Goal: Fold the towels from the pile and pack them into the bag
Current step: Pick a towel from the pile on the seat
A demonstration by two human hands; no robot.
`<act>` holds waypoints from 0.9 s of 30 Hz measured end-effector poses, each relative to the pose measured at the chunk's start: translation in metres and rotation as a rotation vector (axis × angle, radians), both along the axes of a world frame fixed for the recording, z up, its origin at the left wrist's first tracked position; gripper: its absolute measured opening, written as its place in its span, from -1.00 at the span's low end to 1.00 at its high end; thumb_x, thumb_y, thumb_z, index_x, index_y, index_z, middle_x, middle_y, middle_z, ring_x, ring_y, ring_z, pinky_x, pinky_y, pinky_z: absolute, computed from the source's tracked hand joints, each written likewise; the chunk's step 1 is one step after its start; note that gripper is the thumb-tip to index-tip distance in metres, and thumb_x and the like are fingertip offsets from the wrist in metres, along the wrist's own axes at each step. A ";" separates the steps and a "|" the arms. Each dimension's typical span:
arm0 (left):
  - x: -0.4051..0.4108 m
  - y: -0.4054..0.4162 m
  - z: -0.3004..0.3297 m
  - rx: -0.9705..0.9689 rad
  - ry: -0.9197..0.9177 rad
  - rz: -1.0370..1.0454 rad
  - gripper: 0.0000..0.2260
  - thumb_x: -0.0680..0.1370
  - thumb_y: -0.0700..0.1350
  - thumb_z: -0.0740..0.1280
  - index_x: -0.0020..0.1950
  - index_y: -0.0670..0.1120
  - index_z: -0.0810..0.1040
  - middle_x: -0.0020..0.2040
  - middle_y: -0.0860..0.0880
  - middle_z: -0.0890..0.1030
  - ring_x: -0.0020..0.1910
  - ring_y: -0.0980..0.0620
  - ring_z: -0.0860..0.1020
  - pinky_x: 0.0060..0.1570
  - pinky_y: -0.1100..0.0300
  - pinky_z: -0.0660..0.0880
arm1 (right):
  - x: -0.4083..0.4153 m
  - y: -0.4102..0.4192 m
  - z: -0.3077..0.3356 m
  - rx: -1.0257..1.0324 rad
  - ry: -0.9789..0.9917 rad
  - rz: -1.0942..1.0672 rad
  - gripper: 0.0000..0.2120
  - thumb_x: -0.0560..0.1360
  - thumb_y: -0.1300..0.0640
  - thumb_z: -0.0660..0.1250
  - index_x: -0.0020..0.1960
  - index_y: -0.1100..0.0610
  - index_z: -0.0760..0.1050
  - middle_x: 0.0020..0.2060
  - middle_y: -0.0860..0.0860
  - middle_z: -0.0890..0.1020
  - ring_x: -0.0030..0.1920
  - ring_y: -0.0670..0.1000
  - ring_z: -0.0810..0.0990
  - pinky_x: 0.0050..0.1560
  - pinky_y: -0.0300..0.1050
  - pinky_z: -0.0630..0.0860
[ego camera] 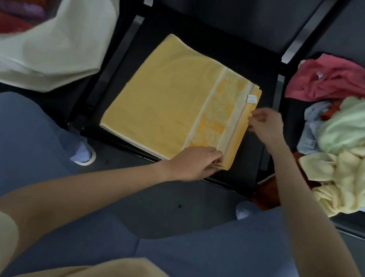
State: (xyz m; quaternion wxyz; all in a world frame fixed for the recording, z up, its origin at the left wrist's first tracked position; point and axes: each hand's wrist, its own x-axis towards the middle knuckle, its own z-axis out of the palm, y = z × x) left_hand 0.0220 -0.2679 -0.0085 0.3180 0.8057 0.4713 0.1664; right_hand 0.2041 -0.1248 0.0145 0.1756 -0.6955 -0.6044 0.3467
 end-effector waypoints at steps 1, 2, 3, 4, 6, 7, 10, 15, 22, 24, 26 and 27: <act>0.000 0.002 0.002 -0.020 0.003 -0.003 -0.86 0.58 -0.08 0.31 0.07 -0.12 0.51 -0.02 -0.03 0.56 -0.17 0.05 0.49 -0.25 0.22 0.31 | -0.005 0.019 -0.004 0.028 -0.030 -0.031 -0.80 0.48 0.24 0.30 0.10 0.22 0.54 -0.04 0.14 0.62 -0.04 0.11 0.62 0.06 0.07 0.59; 0.000 0.004 0.003 -0.045 0.015 -0.014 -0.88 0.57 -0.08 0.30 0.05 -0.11 0.50 -0.05 -0.01 0.55 -0.18 0.07 0.46 -0.26 0.23 0.29 | -0.010 0.036 -0.006 0.044 -0.056 -0.057 -0.78 0.49 0.25 0.26 0.12 0.22 0.53 -0.02 0.13 0.60 -0.04 0.09 0.61 0.05 0.04 0.57; 0.000 0.006 0.005 -0.072 0.029 -0.027 -0.89 0.57 -0.09 0.30 0.03 -0.11 0.50 -0.08 0.01 0.53 -0.20 0.08 0.45 -0.27 0.23 0.28 | -0.015 0.051 -0.006 0.052 -0.073 -0.077 -0.81 0.50 0.27 0.23 0.08 0.22 0.53 -0.06 0.12 0.58 -0.10 0.06 0.58 -0.04 -0.03 0.56; -0.001 0.008 0.006 -0.103 0.040 -0.040 -0.91 0.57 -0.09 0.29 0.00 -0.11 0.49 -0.11 0.02 0.51 -0.21 0.07 0.44 -0.28 0.22 0.27 | -0.020 0.064 -0.006 0.044 -0.093 -0.089 -0.87 0.50 0.29 0.20 -0.07 0.19 0.52 -0.18 0.09 0.53 -0.21 0.02 0.54 -0.18 -0.07 0.50; -0.002 0.012 0.007 -0.155 0.064 -0.068 -0.93 0.57 -0.11 0.27 -0.06 -0.10 0.45 -0.18 0.02 0.50 -0.24 0.04 0.44 -0.30 0.20 0.27 | -0.028 0.085 -0.009 0.014 -0.142 -0.120 -0.73 0.48 0.35 0.17 -0.36 0.13 0.30 -0.39 0.02 0.36 -0.39 -0.04 0.39 -0.38 -0.13 0.32; -0.002 0.013 0.007 -0.171 0.075 -0.081 -0.93 0.56 -0.12 0.27 -0.09 -0.09 0.42 -0.21 0.02 0.49 -0.26 0.04 0.43 -0.31 0.19 0.26 | -0.030 0.093 -0.012 -0.011 -0.150 -0.133 -0.70 0.46 0.35 0.20 -0.39 0.13 0.25 -0.42 0.01 0.34 -0.38 -0.01 0.41 -0.44 -0.13 0.31; -0.002 0.018 0.007 -0.217 0.090 -0.101 -0.93 0.53 -0.14 0.28 -0.11 -0.07 0.39 -0.27 0.04 0.46 -0.31 0.06 0.40 -0.34 0.18 0.26 | -0.028 0.110 -0.024 -0.066 -0.100 -0.199 -0.83 0.40 0.21 0.37 -0.27 0.17 0.39 -0.27 0.08 0.51 -0.15 0.12 0.59 -0.24 0.05 0.61; 0.000 0.021 0.013 -0.305 0.078 -0.130 -0.95 0.54 -0.15 0.26 -0.06 -0.12 0.45 -0.30 0.05 0.45 -0.34 0.10 0.40 -0.35 0.21 0.29 | -0.028 0.118 -0.033 -0.146 0.008 -0.299 -0.78 0.42 0.21 0.41 -0.04 0.17 0.39 -0.10 0.11 0.50 -0.14 0.05 0.53 -0.08 -0.02 0.60; -0.004 0.017 0.015 -0.449 0.035 -0.135 -0.79 0.45 -0.30 0.25 -0.30 -0.12 0.27 -0.36 -0.04 0.33 -0.39 0.04 0.26 -0.37 0.15 0.17 | -0.016 0.118 -0.033 -0.137 -0.091 -0.175 -0.95 0.44 0.32 0.29 -0.11 0.22 0.44 -0.17 0.13 0.48 -0.15 0.07 0.50 -0.32 -0.13 0.41; -0.004 0.016 0.016 -0.463 0.045 -0.128 -0.78 0.45 -0.29 0.26 -0.30 -0.11 0.26 -0.36 -0.04 0.32 -0.39 0.04 0.25 -0.36 0.14 0.17 | -0.015 0.115 -0.033 -0.118 -0.161 -0.146 -0.87 0.45 0.32 0.28 -0.26 0.21 0.42 -0.30 0.08 0.45 -0.16 0.06 0.47 -0.37 -0.16 0.36; -0.004 0.015 0.017 -0.480 0.034 -0.115 -0.77 0.44 -0.29 0.26 -0.31 -0.11 0.24 -0.38 -0.02 0.30 -0.39 0.04 0.24 -0.37 0.15 0.15 | -0.019 0.112 -0.032 -0.079 -0.205 -0.172 -0.94 0.47 0.30 0.30 -0.19 0.25 0.47 -0.24 0.10 0.48 -0.14 0.04 0.47 -0.29 -0.13 0.39; -0.005 0.015 0.018 -0.491 0.028 -0.109 -0.77 0.44 -0.30 0.26 -0.31 -0.11 0.23 -0.38 -0.02 0.29 -0.39 0.04 0.24 -0.37 0.14 0.15 | -0.020 0.112 -0.032 -0.070 -0.229 -0.194 -0.90 0.46 0.28 0.33 -0.06 0.31 0.51 -0.15 0.12 0.51 -0.09 0.04 0.50 -0.21 -0.14 0.42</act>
